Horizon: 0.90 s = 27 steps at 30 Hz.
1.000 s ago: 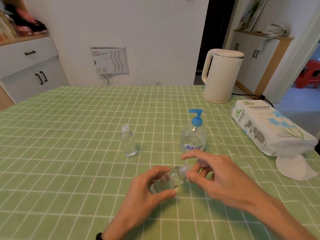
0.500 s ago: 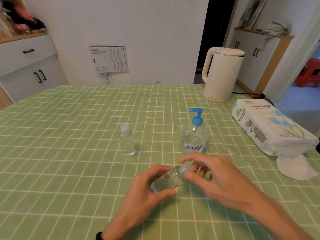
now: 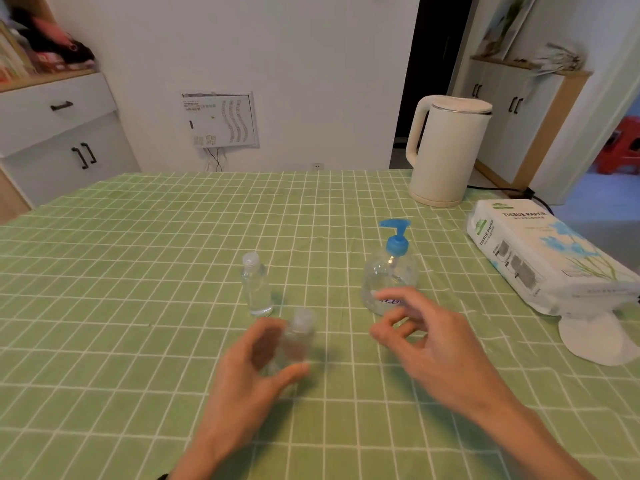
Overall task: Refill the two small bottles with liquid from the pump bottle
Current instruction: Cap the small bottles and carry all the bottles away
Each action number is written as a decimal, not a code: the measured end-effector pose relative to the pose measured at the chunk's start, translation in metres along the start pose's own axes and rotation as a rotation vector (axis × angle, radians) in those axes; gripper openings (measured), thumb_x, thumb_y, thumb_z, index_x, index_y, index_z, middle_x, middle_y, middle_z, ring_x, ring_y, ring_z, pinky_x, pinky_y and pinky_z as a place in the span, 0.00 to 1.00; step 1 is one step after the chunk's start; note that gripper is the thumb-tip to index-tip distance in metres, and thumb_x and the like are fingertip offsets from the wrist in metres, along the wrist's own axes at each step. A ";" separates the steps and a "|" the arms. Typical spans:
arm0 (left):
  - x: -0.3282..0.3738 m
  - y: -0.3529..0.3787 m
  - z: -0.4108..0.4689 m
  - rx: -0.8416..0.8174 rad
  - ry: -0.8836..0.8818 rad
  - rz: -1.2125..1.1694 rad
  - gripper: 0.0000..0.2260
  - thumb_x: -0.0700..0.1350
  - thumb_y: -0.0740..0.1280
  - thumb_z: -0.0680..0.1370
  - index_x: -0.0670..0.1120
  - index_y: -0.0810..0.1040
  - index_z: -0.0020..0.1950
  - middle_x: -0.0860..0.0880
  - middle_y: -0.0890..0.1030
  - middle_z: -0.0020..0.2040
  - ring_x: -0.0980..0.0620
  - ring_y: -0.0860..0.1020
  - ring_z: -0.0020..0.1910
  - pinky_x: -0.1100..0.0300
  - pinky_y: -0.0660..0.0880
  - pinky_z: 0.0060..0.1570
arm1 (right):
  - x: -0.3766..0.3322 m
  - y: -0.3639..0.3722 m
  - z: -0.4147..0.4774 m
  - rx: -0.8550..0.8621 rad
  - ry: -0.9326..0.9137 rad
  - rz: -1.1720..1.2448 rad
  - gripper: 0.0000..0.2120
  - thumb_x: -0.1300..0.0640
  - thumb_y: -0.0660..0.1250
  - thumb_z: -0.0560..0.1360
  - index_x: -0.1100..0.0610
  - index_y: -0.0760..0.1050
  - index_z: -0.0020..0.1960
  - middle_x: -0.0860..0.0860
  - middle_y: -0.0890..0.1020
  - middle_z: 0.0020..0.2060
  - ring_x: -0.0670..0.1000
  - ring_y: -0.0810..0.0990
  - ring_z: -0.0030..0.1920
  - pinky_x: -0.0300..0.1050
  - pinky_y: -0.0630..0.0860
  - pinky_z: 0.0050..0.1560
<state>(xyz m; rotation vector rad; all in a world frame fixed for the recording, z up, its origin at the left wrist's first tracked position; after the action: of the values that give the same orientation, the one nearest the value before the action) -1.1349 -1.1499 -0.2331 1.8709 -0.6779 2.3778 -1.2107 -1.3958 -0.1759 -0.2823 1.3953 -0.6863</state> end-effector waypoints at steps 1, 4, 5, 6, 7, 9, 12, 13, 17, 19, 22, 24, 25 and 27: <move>-0.005 -0.015 0.001 0.060 -0.030 -0.017 0.22 0.45 0.82 0.66 0.59 0.80 0.55 0.57 0.88 0.55 0.56 0.87 0.55 0.57 0.80 0.60 | 0.011 -0.008 0.004 0.091 0.041 0.020 0.16 0.37 0.74 0.74 0.36 0.79 0.61 0.34 0.87 0.48 0.39 0.86 0.46 0.35 0.80 0.44; -0.019 -0.054 0.009 0.192 -0.093 -0.025 0.23 0.46 0.80 0.65 0.55 0.79 0.57 0.53 0.88 0.56 0.56 0.87 0.55 0.57 0.79 0.59 | 0.046 -0.024 0.017 0.230 0.182 0.003 0.32 0.33 0.76 0.68 0.44 0.75 0.68 0.40 0.86 0.52 0.39 0.84 0.50 0.44 0.82 0.55; -0.023 -0.061 0.013 0.212 -0.098 -0.031 0.23 0.46 0.80 0.65 0.53 0.79 0.58 0.52 0.88 0.56 0.57 0.86 0.55 0.58 0.79 0.59 | 0.055 -0.024 0.022 0.218 0.229 -0.018 0.42 0.32 0.76 0.66 0.48 0.71 0.75 0.41 0.84 0.59 0.41 0.84 0.54 0.48 0.81 0.60; -0.026 -0.066 0.018 0.218 -0.098 -0.034 0.23 0.46 0.79 0.66 0.52 0.78 0.59 0.52 0.87 0.57 0.59 0.86 0.55 0.61 0.79 0.57 | 0.062 -0.022 0.027 0.199 0.270 -0.033 0.50 0.34 0.78 0.65 0.51 0.66 0.80 0.44 0.81 0.67 0.46 0.83 0.60 0.52 0.80 0.65; -0.030 -0.069 0.024 0.212 -0.098 -0.024 0.23 0.45 0.79 0.67 0.52 0.78 0.59 0.52 0.87 0.57 0.60 0.86 0.55 0.64 0.79 0.56 | 0.068 -0.019 0.032 0.181 0.293 -0.033 0.55 0.36 0.80 0.65 0.52 0.61 0.84 0.48 0.78 0.74 0.49 0.81 0.66 0.55 0.78 0.71; -0.036 -0.071 0.036 0.186 -0.103 -0.008 0.25 0.42 0.80 0.69 0.52 0.77 0.62 0.50 0.85 0.60 0.59 0.85 0.57 0.66 0.80 0.53 | 0.074 -0.011 0.043 0.142 0.281 -0.003 0.62 0.37 0.83 0.62 0.53 0.56 0.86 0.50 0.72 0.81 0.52 0.77 0.74 0.58 0.74 0.78; -0.040 -0.070 0.056 0.094 -0.102 -0.022 0.31 0.40 0.82 0.70 0.55 0.74 0.68 0.51 0.82 0.66 0.55 0.84 0.61 0.65 0.83 0.53 | 0.080 0.003 0.057 0.097 0.251 0.039 0.57 0.42 0.87 0.65 0.49 0.58 0.85 0.45 0.75 0.77 0.47 0.78 0.71 0.51 0.75 0.75; -0.040 -0.069 0.062 0.046 -0.096 -0.027 0.33 0.40 0.83 0.69 0.59 0.74 0.69 0.53 0.82 0.66 0.54 0.84 0.62 0.63 0.83 0.54 | 0.082 0.007 0.061 0.093 0.242 0.041 0.53 0.43 0.87 0.66 0.46 0.61 0.82 0.40 0.77 0.72 0.43 0.80 0.65 0.45 0.77 0.68; -0.037 -0.062 0.081 -0.058 -0.106 -0.003 0.37 0.50 0.85 0.64 0.63 0.75 0.70 0.57 0.85 0.63 0.53 0.86 0.59 0.57 0.84 0.54 | 0.087 0.013 0.073 0.121 0.228 0.032 0.44 0.43 0.87 0.66 0.37 0.65 0.72 0.29 0.76 0.57 0.35 0.79 0.56 0.42 0.76 0.51; -0.039 -0.057 0.086 -0.057 -0.111 0.015 0.33 0.49 0.85 0.66 0.57 0.78 0.69 0.55 0.86 0.61 0.53 0.86 0.58 0.54 0.82 0.58 | 0.087 0.014 0.075 0.141 0.222 0.031 0.40 0.43 0.87 0.66 0.35 0.66 0.68 0.29 0.77 0.58 0.35 0.79 0.57 0.42 0.75 0.50; -0.037 -0.052 0.087 0.025 -0.106 0.025 0.22 0.44 0.82 0.71 0.53 0.84 0.63 0.54 0.88 0.57 0.54 0.88 0.53 0.59 0.81 0.54 | 0.085 0.014 0.077 0.179 0.215 0.035 0.38 0.45 0.88 0.65 0.38 0.70 0.67 0.33 0.80 0.59 0.41 0.82 0.58 0.45 0.77 0.52; -0.038 -0.050 0.083 0.074 -0.120 0.012 0.19 0.42 0.82 0.71 0.50 0.85 0.61 0.53 0.89 0.54 0.54 0.88 0.52 0.62 0.81 0.51 | 0.081 0.017 0.076 0.187 0.208 0.013 0.38 0.45 0.88 0.64 0.41 0.72 0.68 0.37 0.82 0.59 0.47 0.84 0.57 0.49 0.79 0.55; -0.036 -0.051 0.079 0.093 -0.123 -0.006 0.19 0.41 0.82 0.71 0.49 0.86 0.60 0.54 0.90 0.53 0.54 0.88 0.51 0.64 0.82 0.49 | 0.077 0.021 0.073 0.182 0.204 0.008 0.38 0.45 0.88 0.63 0.42 0.73 0.68 0.38 0.84 0.58 0.47 0.85 0.56 0.51 0.81 0.55; -0.032 -0.053 0.064 0.116 -0.140 -0.016 0.19 0.41 0.83 0.70 0.50 0.86 0.58 0.56 0.90 0.51 0.56 0.88 0.49 0.66 0.82 0.47 | 0.067 0.029 0.067 0.156 0.181 0.037 0.39 0.42 0.87 0.61 0.40 0.74 0.67 0.38 0.85 0.55 0.44 0.86 0.52 0.52 0.83 0.55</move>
<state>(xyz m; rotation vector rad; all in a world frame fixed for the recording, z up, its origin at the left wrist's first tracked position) -1.0517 -1.1177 -0.2355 2.0971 -0.5414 2.3403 -1.1365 -1.4273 -0.2344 -0.0718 1.5053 -0.8005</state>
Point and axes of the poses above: each hand's wrist, its own z-axis towards the middle knuckle, its own y-axis out of the palm, x = y × z, the point moved 4 cm from there along z, towards the middle knuckle
